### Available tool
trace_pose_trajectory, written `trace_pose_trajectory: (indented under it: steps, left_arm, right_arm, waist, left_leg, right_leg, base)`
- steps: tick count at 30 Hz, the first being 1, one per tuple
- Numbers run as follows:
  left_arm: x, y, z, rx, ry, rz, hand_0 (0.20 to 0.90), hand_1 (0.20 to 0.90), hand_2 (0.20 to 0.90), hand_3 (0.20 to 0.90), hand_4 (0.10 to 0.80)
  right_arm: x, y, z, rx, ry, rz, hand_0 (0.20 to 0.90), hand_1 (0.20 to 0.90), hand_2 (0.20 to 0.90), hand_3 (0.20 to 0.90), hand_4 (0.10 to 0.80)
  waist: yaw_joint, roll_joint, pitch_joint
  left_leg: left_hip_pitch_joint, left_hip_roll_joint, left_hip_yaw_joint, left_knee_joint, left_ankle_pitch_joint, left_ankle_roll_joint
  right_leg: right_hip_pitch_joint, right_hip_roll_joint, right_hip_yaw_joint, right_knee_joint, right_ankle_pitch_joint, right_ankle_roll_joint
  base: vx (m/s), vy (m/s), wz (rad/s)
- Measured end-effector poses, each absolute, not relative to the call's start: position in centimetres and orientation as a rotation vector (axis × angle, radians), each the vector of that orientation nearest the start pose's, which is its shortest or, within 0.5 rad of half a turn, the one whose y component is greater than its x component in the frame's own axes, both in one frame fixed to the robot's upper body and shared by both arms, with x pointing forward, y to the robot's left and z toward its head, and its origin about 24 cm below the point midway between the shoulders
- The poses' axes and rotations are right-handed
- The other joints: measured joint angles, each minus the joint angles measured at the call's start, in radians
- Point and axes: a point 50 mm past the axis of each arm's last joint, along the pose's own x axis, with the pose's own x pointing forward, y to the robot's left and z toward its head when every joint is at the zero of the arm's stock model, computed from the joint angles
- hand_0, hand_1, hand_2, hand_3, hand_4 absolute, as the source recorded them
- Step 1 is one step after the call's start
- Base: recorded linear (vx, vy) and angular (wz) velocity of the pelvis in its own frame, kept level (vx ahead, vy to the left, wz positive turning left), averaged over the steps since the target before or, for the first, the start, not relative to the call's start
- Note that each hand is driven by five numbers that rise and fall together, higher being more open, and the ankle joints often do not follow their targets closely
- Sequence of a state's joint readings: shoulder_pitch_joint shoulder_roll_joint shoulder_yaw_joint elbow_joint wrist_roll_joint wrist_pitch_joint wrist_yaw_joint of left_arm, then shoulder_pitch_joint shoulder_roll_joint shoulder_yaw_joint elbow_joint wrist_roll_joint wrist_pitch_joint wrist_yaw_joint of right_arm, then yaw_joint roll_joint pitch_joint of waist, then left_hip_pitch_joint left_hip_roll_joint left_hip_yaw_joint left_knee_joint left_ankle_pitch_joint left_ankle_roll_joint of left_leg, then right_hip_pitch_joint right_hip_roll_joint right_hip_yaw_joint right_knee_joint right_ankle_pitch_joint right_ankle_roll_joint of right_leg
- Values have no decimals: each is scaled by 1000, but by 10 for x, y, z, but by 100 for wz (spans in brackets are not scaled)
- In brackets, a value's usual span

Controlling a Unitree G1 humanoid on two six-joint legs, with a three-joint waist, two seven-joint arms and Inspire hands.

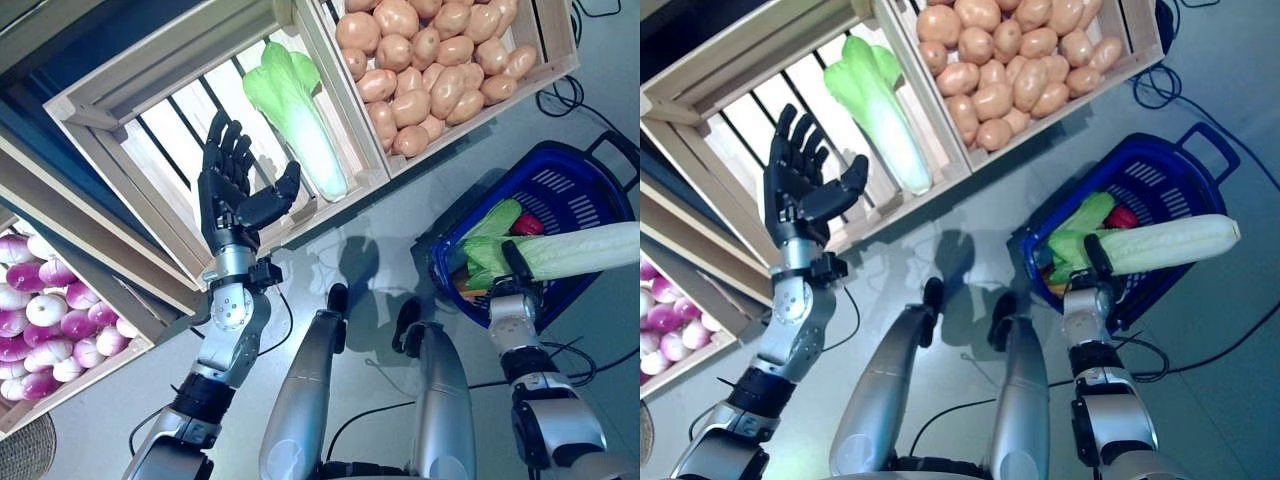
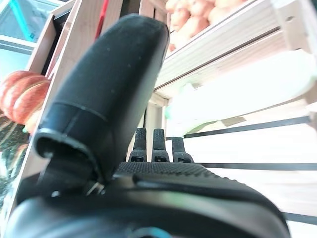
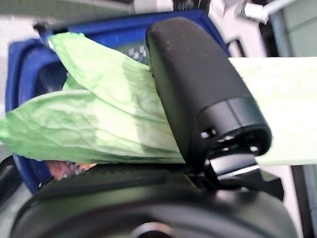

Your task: Put vegetables into the basket

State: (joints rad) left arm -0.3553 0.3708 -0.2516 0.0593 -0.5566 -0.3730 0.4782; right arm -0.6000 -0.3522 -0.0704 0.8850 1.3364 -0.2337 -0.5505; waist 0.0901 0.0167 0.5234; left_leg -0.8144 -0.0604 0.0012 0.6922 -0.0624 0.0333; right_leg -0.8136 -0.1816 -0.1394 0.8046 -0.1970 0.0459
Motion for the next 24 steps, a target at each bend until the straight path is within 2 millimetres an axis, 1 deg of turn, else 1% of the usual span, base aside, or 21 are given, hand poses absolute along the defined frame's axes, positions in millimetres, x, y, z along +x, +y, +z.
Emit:
trace_pose_trajectory:
  steps: [5,11,16,21,22,23,24]
  left_arm:
    - [301,170,143,-327,-458,155,900,900,900,900,800]
    - [302,176,145,-295,-464,130,900,900,900,900,800]
    - [302,179,145,-291,-456,121,900,900,900,900,800]
    - [302,180,144,-270,-445,93,900,900,900,900,800]
    - [302,180,144,-268,-439,88,900,900,900,900,800]
    - [302,180,143,-268,-436,84,900,900,900,900,800]
    - [303,180,143,-275,-430,74,900,900,900,900,800]
  right_arm:
    - [333,-277,33,1005,255,-903,300,300,300,300,400]
    - [334,-289,42,981,248,-908,300,300,300,300,400]
    - [333,-301,47,954,243,-881,300,300,300,300,400]
    - [333,-306,49,940,249,-857,300,300,300,300,400]
    - [332,-306,49,937,260,-852,420,420,420,420,480]
    - [332,-306,49,935,265,-852,589,589,589,589,593]
    - [332,-308,48,935,274,-855,681,681,681,681,654]
  waist:
    - [11,0,0]
    - [13,0,0]
    - [20,0,0]
    - [25,0,0]
    - [27,0,0]
    - [30,0,0]
    - [34,0,0]
  left_leg:
    - [-10,4,-6,-1,-2,-4]
    - [-28,4,-23,0,-7,-10]
    - [-33,5,-25,4,-12,-9]
    - [-48,5,-29,6,-12,-9]
    - [-51,5,-31,5,-12,-9]
    - [-52,5,-30,5,-12,-9]
    - [-53,5,-30,5,-12,-9]
  right_leg:
    - [-7,7,-5,-3,-2,-3]
    - [-7,11,-29,-18,-5,-8]
    - [-9,10,-32,-18,-8,-8]
    - [-24,10,-35,-17,-8,-8]
    - [-26,10,-35,-17,-9,-8]
    - [-27,10,-35,-17,-9,-9]
    - [-29,9,-35,-17,-9,-9]
  base:
    - [39,-79,3]
    - [42,-61,6]
    - [43,-52,1]
    - [30,-51,1]
    - [36,-54,3]
    - [32,-39,0]
    - [33,-39,1]
